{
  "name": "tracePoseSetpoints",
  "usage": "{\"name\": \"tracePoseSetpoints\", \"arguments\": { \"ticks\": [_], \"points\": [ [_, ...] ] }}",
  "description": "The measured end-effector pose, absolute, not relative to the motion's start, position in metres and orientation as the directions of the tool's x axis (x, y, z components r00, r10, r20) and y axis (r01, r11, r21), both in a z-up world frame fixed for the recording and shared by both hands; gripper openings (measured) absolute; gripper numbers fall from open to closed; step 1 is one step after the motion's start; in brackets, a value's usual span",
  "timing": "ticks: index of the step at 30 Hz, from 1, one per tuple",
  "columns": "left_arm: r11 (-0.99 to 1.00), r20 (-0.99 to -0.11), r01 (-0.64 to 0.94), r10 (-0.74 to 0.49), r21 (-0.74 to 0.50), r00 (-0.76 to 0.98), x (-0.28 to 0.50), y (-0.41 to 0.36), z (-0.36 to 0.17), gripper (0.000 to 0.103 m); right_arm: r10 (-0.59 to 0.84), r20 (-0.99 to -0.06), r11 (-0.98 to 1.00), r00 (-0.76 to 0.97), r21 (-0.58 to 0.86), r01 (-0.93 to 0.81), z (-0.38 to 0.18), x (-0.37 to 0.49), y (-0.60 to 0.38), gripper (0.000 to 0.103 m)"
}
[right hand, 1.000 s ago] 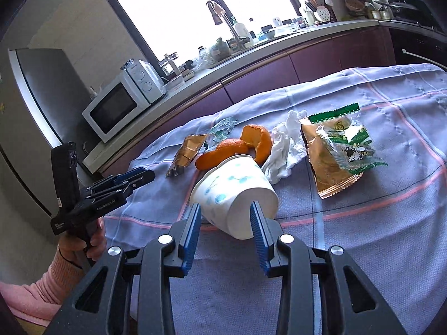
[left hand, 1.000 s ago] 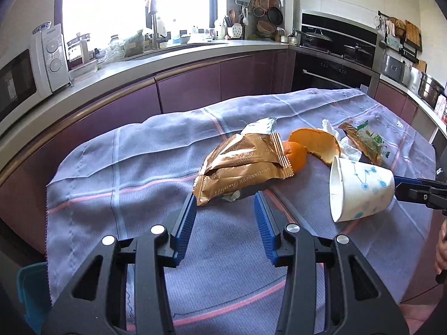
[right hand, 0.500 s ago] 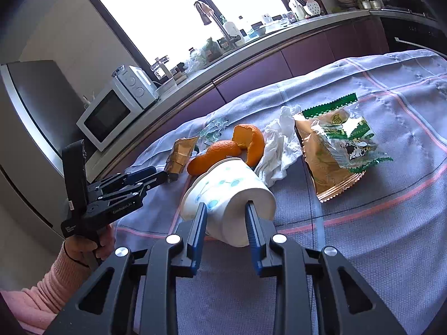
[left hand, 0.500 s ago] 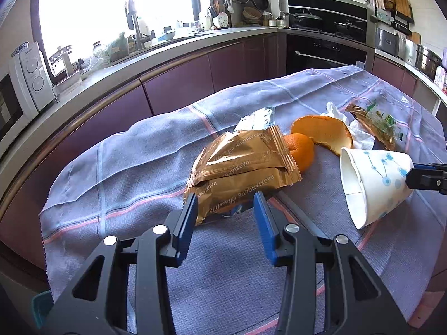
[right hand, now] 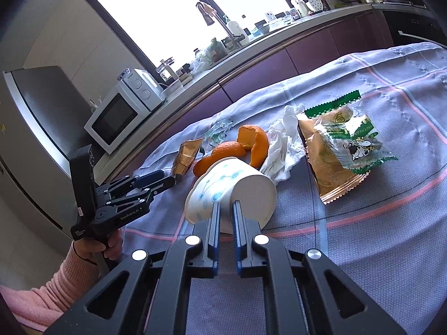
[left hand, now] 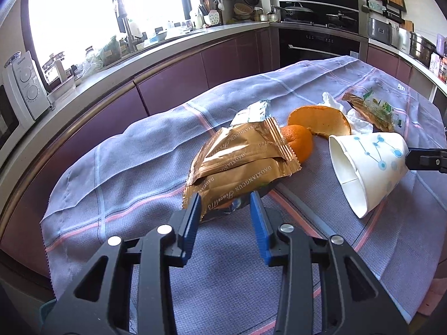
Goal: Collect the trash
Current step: 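Grasp the blue-dotted paper cup with the right tool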
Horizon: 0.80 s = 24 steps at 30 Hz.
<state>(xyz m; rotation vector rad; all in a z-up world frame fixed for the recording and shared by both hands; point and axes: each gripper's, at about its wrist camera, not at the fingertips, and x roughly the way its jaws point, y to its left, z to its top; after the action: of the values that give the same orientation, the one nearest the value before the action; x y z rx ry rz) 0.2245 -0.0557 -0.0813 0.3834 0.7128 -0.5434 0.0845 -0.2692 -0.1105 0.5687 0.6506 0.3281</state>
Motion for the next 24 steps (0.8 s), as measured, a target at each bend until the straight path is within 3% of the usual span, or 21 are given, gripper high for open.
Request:
{"name": "tracePoseSetpoints", "arguments": {
  "ticks": [2,7,19,21,24],
  "points": [
    [0.794,-0.707,0.591,-0.335,0.144,0.623,0.226,-0.057,-0.082,0.018,0.464,-0.466,0.792,0.753,0.599,-0.118,-0.11,0.085,-0.269,0.006],
    [0.802,-0.702,0.587,-0.353,0.114,0.619,0.226,-0.056,-0.08,0.001,0.485,-0.442,0.78,0.755,0.609,-0.145,-0.107,0.082,-0.271,0.004],
    [0.82,-0.647,0.562,-0.372,0.107,0.666,0.205,-0.04,-0.064,0.001,0.505,-0.405,0.759,0.762,0.628,-0.169,-0.099,0.079,-0.278,0.002],
    [0.823,-0.648,0.556,-0.36,0.119,0.671,0.206,-0.04,-0.065,0.006,0.495,-0.413,0.765,0.765,0.625,-0.157,-0.101,0.079,-0.28,0.002],
    [0.827,-0.659,0.548,-0.344,0.124,0.669,0.212,-0.041,-0.067,0.023,0.49,-0.421,0.765,0.763,0.627,-0.146,-0.104,0.079,-0.282,0.002]
  ]
}}
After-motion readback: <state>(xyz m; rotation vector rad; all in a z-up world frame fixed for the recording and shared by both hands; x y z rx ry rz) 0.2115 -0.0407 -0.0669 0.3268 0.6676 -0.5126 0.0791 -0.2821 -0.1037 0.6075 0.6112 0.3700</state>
